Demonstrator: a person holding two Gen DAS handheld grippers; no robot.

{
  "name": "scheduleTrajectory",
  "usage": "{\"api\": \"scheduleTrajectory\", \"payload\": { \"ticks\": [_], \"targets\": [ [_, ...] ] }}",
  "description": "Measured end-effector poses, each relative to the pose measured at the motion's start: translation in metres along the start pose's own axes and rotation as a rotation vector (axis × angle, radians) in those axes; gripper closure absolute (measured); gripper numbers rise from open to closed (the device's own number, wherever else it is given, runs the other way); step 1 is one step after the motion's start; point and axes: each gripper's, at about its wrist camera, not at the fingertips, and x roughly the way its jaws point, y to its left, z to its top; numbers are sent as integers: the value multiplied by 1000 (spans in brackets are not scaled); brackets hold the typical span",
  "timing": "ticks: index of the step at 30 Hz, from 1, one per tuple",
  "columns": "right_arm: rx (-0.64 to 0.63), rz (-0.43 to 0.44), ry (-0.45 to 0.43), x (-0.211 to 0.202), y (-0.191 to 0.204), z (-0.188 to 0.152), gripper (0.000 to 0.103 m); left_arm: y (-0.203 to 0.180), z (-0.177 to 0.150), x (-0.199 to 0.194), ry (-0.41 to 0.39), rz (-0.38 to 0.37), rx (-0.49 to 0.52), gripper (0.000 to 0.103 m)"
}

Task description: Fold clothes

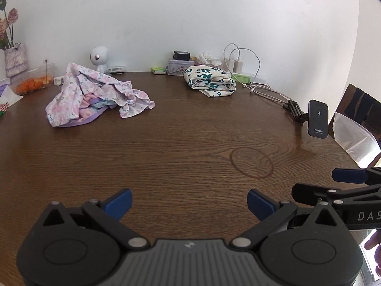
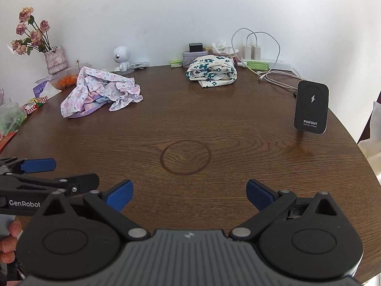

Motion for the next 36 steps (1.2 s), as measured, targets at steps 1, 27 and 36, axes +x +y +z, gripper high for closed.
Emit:
{"api": "scheduleTrajectory", "payload": {
  "ticks": [1, 27, 36],
  "targets": [
    [2, 3, 2, -2, 1, -2, 0, 0, -2, -2, 2, -3, -3, 0],
    [-8, -13, -14, -18, 10, -13, 0, -2, -11, -19, -20, 31, 4, 1],
    [-5, -10, -9, -17, 10, -14, 0, -2, -12, -19, -16, 38, 3, 1]
  ]
}}
